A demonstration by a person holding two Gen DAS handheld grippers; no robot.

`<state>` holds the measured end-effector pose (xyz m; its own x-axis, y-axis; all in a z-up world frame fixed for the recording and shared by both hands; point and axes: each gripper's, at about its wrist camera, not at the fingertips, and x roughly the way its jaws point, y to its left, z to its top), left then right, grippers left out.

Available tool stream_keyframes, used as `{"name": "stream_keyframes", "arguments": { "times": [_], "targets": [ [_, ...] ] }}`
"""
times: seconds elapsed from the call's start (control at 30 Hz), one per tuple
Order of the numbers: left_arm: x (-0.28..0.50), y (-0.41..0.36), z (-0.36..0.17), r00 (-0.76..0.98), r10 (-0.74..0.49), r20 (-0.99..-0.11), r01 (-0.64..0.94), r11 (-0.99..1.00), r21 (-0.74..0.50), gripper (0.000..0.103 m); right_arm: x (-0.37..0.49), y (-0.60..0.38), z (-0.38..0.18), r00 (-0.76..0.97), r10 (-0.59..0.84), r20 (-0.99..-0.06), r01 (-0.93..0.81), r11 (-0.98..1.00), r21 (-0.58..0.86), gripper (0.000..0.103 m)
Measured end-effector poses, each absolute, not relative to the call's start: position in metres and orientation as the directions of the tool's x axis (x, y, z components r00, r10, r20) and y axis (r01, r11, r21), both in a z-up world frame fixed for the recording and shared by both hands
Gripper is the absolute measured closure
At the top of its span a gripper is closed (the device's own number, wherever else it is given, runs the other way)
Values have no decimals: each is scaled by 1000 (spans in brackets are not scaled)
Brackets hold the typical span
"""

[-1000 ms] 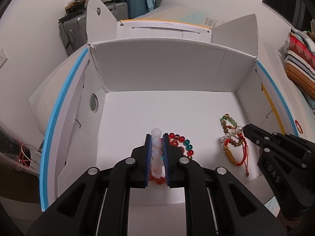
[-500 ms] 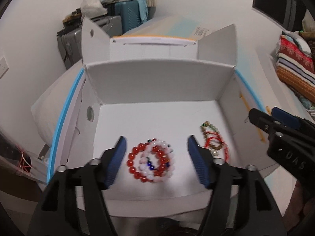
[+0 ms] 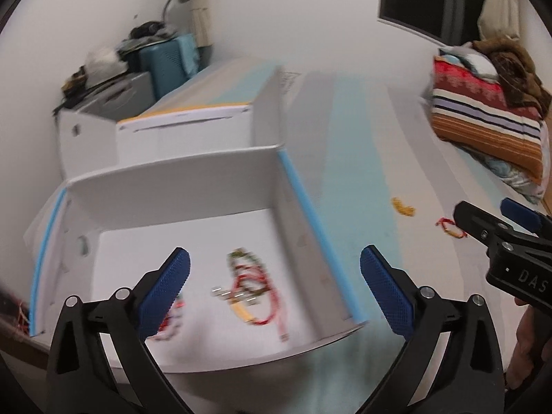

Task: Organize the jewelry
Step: 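Open both tools in the box and withdraw them back over the bed, then grasp the amber bead bracelet with the left tool while the right tool grasps the red cord bracelet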

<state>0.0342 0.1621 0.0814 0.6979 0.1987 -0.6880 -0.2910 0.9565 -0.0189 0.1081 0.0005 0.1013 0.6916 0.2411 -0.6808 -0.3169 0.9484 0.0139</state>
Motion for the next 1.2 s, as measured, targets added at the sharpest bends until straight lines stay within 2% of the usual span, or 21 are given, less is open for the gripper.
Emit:
{"name": "stream_keyframes", "arguments": {
  "times": [0.27, 0.53, 0.8, 1.0, 1.2],
  "targets": [
    [85, 93, 61, 701, 119, -703, -187, 982, -20, 6, 137, -85, 82, 687, 200, -699, -226, 972, 56, 8],
    [148, 42, 33, 682, 94, -725, -134, 991, 3, 6, 179, -141, 46, 665, 171, -727, -154, 984, 90, 8],
    [222, 28, -2, 644, 26, -765, -110, 992, -59, 6, 235, -171, -12, 597, 159, -787, -101, 987, 123, 8],
    [268, 23, -40, 589, 19, -808, -119, 991, -63, 7, 264, -175, -46, 557, 148, -817, -71, 989, 130, 8],
    [290, 20, -61, 560, 20, -828, -125, 990, -60, 7, 274, -175, -66, 534, 146, -833, -69, 989, 129, 14]
  ]
}}
